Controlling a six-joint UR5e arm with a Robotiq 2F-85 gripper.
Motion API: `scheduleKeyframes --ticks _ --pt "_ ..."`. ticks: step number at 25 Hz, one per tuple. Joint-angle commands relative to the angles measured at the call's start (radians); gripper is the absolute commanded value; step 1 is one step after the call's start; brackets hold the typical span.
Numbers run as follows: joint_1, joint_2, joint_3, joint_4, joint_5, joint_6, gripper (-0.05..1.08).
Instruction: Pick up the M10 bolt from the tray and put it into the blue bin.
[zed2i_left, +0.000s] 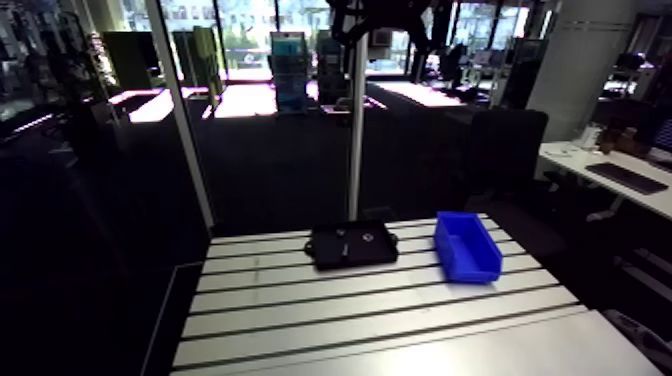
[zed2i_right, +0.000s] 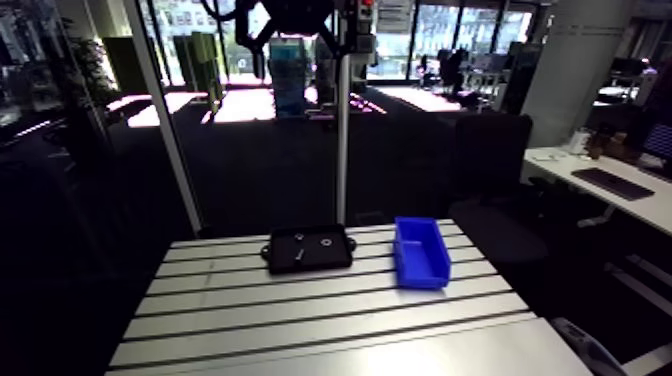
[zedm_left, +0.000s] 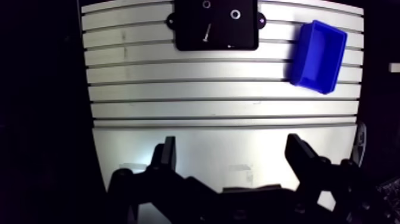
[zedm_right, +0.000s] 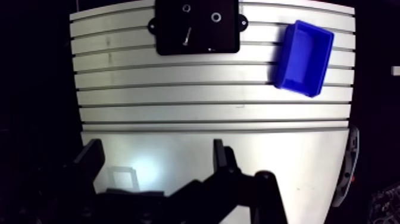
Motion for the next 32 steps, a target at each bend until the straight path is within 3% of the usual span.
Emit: scheduleKeyframes --ticks 1,9,16,19,32 --pt "0.031 -0.038 0.066 -0.014 0.012 0.098 0.01" --pt "0.031 -0.069 0.074 -0.008 0.011 0.112 0.01" --pt "0.029 -0.064 0.08 -0.012 0.011 0.112 0.01" --pt "0.029 -0.054 0.078 -0.014 0.001 0.112 0.01" --pt "0.023 -0.028 0.074 -0.014 -0.009 0.111 0.01"
